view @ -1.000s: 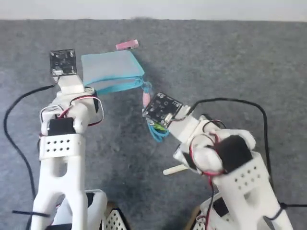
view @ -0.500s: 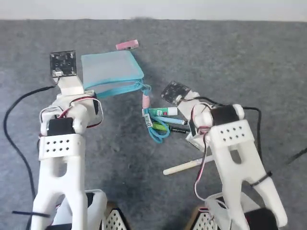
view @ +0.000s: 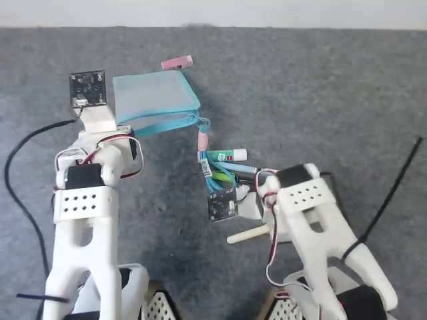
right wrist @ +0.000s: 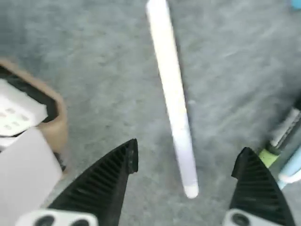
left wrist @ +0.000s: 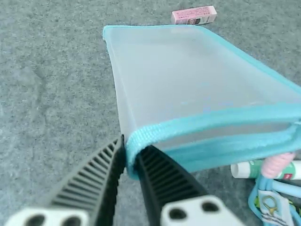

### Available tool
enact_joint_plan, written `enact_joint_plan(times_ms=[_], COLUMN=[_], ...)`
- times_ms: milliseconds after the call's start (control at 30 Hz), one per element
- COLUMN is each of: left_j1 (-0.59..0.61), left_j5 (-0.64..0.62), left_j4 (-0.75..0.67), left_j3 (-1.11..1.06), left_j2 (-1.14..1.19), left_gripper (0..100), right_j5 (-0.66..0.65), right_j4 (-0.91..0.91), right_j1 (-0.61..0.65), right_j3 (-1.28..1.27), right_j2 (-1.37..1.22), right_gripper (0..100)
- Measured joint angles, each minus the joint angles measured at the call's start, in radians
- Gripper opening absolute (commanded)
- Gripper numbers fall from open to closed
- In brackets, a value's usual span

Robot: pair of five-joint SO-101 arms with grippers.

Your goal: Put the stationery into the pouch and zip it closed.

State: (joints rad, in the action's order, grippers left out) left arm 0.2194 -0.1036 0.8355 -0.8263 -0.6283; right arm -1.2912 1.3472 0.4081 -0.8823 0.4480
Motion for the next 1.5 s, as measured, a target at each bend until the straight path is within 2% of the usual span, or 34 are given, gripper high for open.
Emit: enact_joint_plan(times_ms=[100, 300, 833, 1067, 1233, 1433, 1500], left_j1=[0.0, 0.018, 0.018, 0.018, 0.02, 0.02, 0.02], left_j5=[0.0, 0.0, 0.0, 0.0, 0.0, 0.0, 0.0], left_j4=[0.0, 0.0, 0.0, 0.0, 0.0, 0.0, 0.0], left_j3=[0.0, 0.0, 0.0, 0.0, 0.0, 0.0, 0.0], left_j2=[0.0, 0.0, 0.0, 0.0, 0.0, 0.0, 0.0], left_gripper=[1, 1, 1, 1, 1, 1, 1], right_j5=[0.035, 0.072, 0.078, 0.052, 0.031, 0.026, 0.021], right_j4=[-0.11, -0.195, -0.227, -0.227, -0.157, 0.021, 0.026], right_j1=[0.002, 0.005, 0.021, 0.071, 0.095, 0.15, 0.161], right_j3=[-0.048, -0.066, -0.066, -0.084, -0.089, -0.06, -0.087], right_j2=[0.0, 0.0, 0.0, 0.0, 0.005, 0.135, 0.16], right_gripper=[32.2, 32.2, 32.2, 32.2, 32.2, 32.2, 32.2])
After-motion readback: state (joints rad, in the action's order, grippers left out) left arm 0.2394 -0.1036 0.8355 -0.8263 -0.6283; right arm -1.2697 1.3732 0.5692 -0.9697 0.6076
